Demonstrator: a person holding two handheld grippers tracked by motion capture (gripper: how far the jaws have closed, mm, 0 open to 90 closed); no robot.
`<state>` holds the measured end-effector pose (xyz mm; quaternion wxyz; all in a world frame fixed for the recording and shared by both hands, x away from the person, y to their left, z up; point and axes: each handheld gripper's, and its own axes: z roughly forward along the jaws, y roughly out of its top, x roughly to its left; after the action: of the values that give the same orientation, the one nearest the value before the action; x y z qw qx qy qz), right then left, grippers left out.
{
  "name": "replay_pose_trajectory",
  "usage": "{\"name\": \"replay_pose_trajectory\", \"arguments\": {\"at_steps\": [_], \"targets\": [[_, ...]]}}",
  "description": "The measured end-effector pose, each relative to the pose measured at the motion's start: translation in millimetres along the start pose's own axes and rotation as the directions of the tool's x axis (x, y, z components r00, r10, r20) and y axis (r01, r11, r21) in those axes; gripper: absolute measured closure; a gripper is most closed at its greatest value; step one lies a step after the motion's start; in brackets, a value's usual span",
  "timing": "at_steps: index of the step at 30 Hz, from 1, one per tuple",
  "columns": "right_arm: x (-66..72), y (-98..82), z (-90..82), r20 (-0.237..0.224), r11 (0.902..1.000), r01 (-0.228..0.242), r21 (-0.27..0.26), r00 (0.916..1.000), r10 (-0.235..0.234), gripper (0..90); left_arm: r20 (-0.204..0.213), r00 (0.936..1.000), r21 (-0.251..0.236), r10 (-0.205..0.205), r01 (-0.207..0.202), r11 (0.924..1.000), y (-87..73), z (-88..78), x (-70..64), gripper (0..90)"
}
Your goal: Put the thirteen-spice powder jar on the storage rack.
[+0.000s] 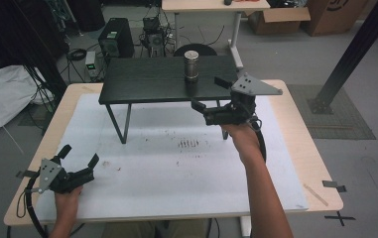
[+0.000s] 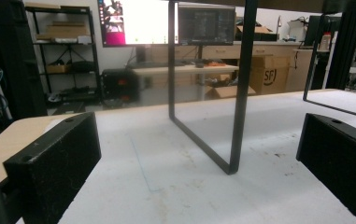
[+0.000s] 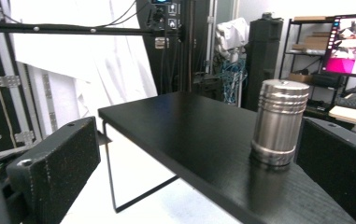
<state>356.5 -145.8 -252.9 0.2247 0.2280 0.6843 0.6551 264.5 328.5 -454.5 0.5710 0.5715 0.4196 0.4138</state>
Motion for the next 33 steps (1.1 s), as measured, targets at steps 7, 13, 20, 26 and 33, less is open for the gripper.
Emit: {"name": "replay_pose_trajectory", "arguments": {"at_steps": [7, 13, 20, 26, 33], "targets": [[6.4, -9.8, -13.1, -0.024, 0.9998, 0.014, -0.011, 0.9996, -0.014, 0.3, 0.000, 1.0000, 0.001, 0.000, 0.000, 1.0000, 0.0, 0.1, 0.0, 0.3], [8.6, -20.3, -24.0, -0.031, 0.9993, 0.030, -0.021, 0.9990, -0.031, 0.3, 0.000, 1.0000, 0.002, 0.001, -0.001, 1.0000, 0.1, 0.2, 0.0, 0.3], [7.9, -37.3, -38.7, -0.012, 0.9983, 0.056, -0.018, 0.9984, -0.056, 0.4, 0.000, 1.0000, 0.003, 0.001, -0.001, 1.0000, 0.1, 0.2, 0.0, 0.2], [6.9, -56.2, -50.7, 0.024, 0.9979, 0.063, -0.011, 0.9977, -0.063, 0.5, 0.000, 1.0000, 0.003, 0.001, -0.001, 1.0000, 0.1, 0.2, 0.0, 0.3], [5.2, -80.1, -64.8, 0.073, 0.9988, 0.047, -0.012, 0.9962, -0.046, 0.4, 0.000, 1.0000, 0.003, 0.001, -0.001, 1.0000, 0.0, 0.3, 0.0, 0.3]]}}
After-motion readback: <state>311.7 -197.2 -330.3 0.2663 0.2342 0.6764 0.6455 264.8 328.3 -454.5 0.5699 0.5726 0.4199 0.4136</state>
